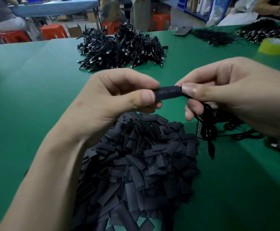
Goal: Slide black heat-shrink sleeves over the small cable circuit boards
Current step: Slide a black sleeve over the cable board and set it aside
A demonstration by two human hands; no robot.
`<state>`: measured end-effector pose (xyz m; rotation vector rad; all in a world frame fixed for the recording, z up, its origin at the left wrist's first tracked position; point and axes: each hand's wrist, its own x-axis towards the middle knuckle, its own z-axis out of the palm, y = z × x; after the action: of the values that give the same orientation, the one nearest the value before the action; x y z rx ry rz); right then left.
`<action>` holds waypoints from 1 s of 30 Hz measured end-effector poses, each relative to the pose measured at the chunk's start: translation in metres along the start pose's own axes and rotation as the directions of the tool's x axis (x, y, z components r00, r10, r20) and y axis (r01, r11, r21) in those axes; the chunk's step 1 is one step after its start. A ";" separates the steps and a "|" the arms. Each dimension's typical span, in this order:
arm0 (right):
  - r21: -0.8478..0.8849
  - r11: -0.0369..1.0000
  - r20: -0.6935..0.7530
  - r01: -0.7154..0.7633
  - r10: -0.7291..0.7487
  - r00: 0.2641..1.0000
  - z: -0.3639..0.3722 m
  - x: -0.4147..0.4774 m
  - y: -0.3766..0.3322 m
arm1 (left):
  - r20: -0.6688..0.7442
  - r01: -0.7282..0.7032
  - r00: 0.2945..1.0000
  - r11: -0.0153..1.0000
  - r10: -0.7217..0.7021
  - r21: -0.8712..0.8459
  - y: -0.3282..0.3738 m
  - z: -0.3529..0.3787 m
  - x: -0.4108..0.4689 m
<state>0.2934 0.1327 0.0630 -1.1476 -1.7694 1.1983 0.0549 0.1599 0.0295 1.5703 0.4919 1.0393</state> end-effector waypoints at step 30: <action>-0.216 0.973 -0.560 -0.079 -0.057 0.827 -0.018 -0.002 0.002 | -0.453 0.452 0.885 0.445 -0.113 0.773 -0.043 -0.006 0.014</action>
<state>0.3105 0.1372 0.0664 -1.4665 -1.4541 0.5649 0.0666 0.1860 -0.0064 2.0552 1.7082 0.7967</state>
